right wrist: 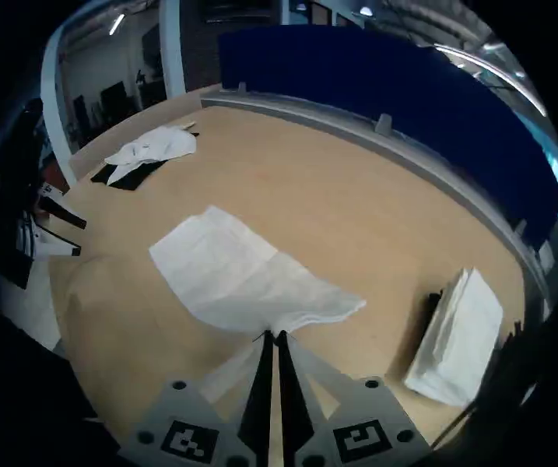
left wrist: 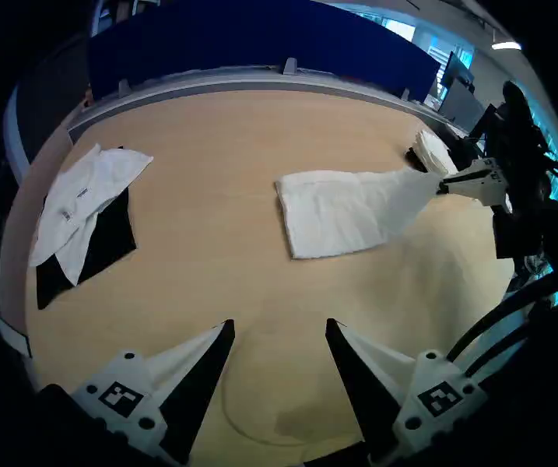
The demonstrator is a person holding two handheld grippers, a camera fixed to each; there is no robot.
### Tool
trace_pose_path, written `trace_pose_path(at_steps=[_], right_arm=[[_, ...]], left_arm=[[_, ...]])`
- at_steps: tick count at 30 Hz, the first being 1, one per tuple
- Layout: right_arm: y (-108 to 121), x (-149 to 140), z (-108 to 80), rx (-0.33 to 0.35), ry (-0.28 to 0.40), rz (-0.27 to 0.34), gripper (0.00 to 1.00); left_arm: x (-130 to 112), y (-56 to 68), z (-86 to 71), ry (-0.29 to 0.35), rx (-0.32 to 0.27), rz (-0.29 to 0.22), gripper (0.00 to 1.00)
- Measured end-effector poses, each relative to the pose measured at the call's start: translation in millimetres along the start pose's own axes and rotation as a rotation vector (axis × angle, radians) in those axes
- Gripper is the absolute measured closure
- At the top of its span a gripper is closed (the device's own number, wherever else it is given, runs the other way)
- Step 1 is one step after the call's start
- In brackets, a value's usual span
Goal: Fold towel
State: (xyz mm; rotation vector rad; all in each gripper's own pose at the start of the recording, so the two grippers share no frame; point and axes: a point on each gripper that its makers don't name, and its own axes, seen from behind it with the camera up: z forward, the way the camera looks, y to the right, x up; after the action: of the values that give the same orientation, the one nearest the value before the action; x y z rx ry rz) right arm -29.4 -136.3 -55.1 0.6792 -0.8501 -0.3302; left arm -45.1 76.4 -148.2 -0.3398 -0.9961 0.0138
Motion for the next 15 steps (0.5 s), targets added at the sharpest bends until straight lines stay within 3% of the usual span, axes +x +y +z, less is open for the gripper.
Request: trace_pose_path(at_steps=[8, 15], right_arm=[[-13, 40, -0.2, 0.02, 0.023, -0.131, 0.95], [-22, 52, 3.0, 0.039, 0.018, -0.188, 0.95]], left_arm=[[-2, 3.6, -3.3, 0.004, -0.014, 0.0, 0.13], [-5, 4.0, -6.0, 0.008, -0.022, -0.008, 0.13]])
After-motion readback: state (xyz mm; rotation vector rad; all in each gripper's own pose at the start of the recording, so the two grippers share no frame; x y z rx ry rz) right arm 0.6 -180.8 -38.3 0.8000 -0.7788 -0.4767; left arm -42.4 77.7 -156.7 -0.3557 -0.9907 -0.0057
